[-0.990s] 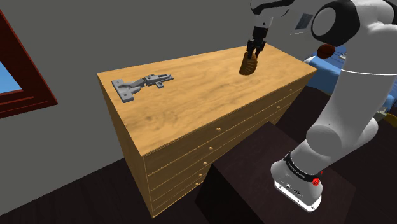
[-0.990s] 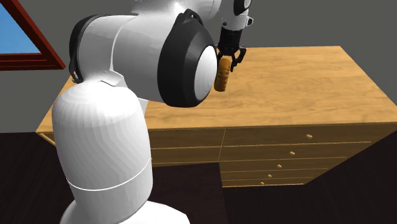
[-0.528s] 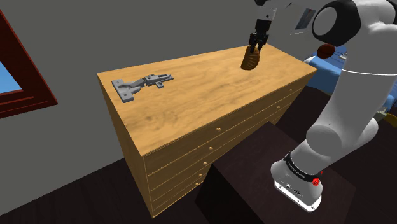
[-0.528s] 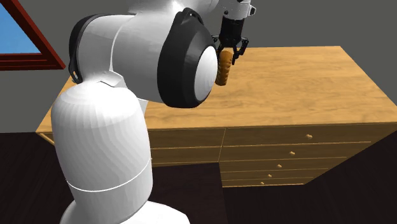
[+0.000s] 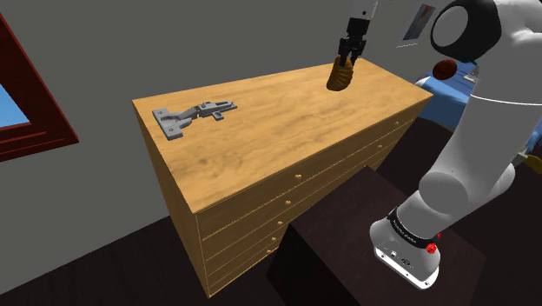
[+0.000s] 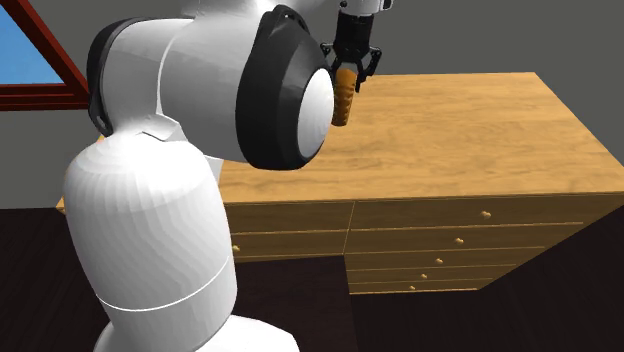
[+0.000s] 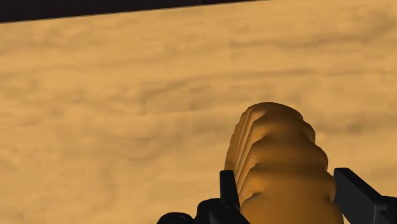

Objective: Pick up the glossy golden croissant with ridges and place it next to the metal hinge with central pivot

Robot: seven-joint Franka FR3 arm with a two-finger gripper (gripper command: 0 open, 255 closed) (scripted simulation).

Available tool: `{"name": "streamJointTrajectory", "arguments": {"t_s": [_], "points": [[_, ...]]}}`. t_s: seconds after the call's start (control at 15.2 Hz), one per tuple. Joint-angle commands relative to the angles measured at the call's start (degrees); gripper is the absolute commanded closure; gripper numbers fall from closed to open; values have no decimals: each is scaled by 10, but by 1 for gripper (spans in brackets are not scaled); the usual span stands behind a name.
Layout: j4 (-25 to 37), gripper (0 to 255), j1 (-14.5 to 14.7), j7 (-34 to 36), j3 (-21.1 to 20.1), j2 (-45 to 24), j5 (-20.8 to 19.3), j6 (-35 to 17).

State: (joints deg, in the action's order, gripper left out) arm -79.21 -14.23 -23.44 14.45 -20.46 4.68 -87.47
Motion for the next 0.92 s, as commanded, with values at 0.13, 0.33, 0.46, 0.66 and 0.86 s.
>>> {"name": "streamJointTrajectory", "arguments": {"t_s": [0.13, 0.33, 0.46, 0.66, 0.86], "points": [[-52, 255, 36, 48, -15, 39, -4, -16], [-82, 255, 62, 86, -28, 61, -4, -26], [-98, 255, 78, 111, -38, 73, -3, -31], [-116, 255, 102, 149, -53, 87, -1, -37], [-127, 255, 125, 187, -69, 95, 2, -42]]}}
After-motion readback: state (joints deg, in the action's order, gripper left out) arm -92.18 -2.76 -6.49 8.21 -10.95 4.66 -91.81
